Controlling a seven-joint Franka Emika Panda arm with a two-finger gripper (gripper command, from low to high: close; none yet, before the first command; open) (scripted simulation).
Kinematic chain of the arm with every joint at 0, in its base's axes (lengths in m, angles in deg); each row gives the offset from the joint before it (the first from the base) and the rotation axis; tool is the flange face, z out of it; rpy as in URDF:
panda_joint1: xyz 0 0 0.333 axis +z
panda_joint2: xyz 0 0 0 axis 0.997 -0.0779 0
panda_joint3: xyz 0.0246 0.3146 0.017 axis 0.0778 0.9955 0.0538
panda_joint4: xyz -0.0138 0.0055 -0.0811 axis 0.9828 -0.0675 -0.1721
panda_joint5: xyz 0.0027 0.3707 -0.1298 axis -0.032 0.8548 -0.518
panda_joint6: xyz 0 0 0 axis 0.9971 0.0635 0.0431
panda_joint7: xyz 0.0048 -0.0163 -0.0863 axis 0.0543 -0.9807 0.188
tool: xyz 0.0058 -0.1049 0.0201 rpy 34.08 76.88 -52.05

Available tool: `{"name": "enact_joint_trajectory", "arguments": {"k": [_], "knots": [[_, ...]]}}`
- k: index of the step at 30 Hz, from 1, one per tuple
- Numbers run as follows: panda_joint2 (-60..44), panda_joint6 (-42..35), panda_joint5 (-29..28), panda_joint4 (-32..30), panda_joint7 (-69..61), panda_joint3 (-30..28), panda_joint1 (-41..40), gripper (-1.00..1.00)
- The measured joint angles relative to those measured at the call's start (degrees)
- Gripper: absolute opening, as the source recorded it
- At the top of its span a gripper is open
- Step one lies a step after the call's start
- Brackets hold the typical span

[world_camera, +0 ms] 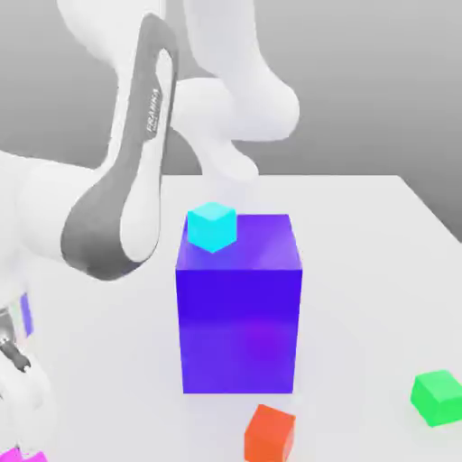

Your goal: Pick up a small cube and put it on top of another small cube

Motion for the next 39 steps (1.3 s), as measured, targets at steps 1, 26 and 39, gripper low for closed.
{"name": "enact_joint_trajectory", "arguments": {"k": [1,26,39], "knots": [[-2.07,1.39,0.41,0.47,-0.18,0.36,-0.38,0.00],[11.28,-0.72,-5.67,-10.84,6.36,12.13,18.85,-1.00],[10.04,5.50,-16.00,-16.07,15.99,20.35,36.75,1.00]]}}
